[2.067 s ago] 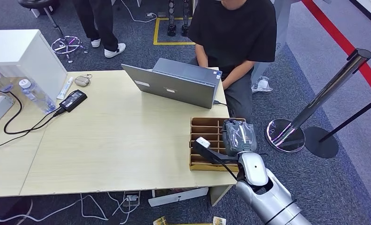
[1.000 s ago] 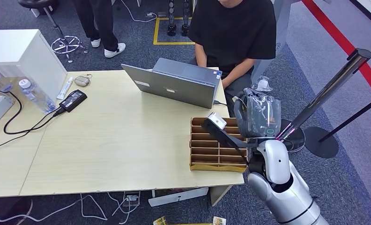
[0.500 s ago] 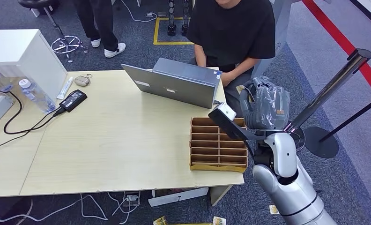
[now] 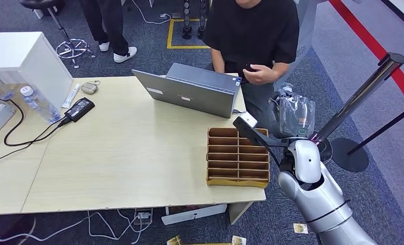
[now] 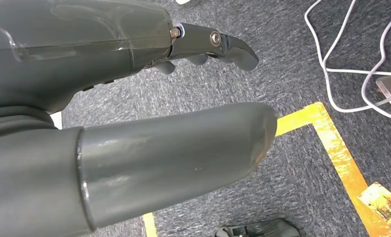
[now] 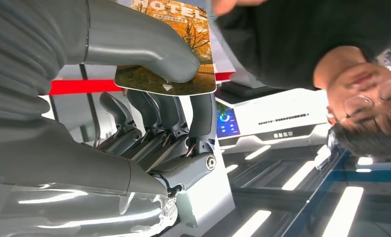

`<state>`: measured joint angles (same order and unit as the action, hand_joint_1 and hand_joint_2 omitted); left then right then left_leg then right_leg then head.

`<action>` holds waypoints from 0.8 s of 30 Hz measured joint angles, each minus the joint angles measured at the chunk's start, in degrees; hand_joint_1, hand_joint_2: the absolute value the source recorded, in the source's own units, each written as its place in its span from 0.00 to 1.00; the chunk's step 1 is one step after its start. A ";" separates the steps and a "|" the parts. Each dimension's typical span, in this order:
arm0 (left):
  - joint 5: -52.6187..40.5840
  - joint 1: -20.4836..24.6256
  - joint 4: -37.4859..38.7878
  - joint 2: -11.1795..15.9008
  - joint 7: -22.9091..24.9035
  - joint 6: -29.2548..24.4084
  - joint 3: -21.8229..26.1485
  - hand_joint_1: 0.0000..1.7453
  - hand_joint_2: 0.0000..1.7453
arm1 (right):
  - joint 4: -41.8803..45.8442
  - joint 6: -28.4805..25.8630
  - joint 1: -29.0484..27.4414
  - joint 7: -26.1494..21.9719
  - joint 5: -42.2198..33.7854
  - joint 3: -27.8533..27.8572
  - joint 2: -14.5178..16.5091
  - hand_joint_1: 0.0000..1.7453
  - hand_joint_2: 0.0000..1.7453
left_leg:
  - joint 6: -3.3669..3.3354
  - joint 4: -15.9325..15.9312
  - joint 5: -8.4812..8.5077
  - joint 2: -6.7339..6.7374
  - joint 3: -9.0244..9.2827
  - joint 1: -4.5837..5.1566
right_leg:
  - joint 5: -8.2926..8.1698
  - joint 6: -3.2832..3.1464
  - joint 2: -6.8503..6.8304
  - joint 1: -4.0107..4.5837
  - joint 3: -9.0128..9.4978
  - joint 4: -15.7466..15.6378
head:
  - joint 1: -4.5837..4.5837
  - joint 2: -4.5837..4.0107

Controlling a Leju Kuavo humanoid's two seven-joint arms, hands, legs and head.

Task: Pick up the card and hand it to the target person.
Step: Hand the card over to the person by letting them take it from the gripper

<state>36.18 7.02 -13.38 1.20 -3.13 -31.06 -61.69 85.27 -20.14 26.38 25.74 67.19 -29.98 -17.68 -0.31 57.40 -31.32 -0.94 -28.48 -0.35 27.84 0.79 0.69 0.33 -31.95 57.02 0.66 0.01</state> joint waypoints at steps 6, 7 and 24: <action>-0.09 0.00 0.00 0.00 0.05 0.00 -0.33 0.00 0.00 | -3.09 -1.93 -0.02 0.12 0.85 0.08 -0.22 0.82 1.00 | 0.00 0.00 0.00 0.01 0.00 0.00 | 0.00 0.00 0.01 0.00 -0.01 0.00 | 0.00 -0.01; -0.10 0.00 0.00 0.00 0.05 0.00 -0.36 0.00 0.00 | -3.38 -2.05 -0.02 0.12 0.94 0.08 -0.22 0.81 1.00 | 0.00 0.00 0.00 0.01 0.00 0.00 | 0.00 0.00 0.01 0.00 -0.01 0.00 | 0.00 0.00; -0.14 0.00 0.00 -0.02 0.07 -0.02 -0.40 0.00 0.00 | -6.85 -2.68 -0.41 -0.07 1.25 0.05 -0.19 0.09 1.00 | 0.00 0.00 0.00 0.01 0.00 0.00 | 0.00 0.00 0.00 0.00 0.00 0.00 | -0.01 -0.01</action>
<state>36.04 7.02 -13.38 1.18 -3.06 -31.08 -62.10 78.42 -22.82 25.97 25.68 68.43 -29.92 -17.87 -0.31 57.40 -31.32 -0.94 -28.48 -0.35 27.84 0.79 0.70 0.33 -31.95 57.02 0.66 0.00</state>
